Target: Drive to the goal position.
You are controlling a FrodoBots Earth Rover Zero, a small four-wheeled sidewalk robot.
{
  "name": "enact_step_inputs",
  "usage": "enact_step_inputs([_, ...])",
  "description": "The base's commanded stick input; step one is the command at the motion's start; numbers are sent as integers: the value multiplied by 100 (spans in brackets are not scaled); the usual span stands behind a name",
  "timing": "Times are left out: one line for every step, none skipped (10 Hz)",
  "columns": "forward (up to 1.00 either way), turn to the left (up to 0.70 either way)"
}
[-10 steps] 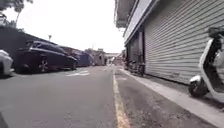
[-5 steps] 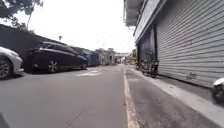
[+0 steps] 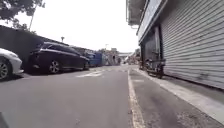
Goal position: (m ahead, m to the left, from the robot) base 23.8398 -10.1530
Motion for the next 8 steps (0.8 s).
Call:
enact_step_inputs([45,0])
enact_step_inputs([45,0])
enact_step_inputs([45,0])
enact_step_inputs([45,0])
enact_step_inputs([45,0])
enact_step_inputs([45,0])
enact_step_inputs([45,0])
enact_step_inputs([45,0])
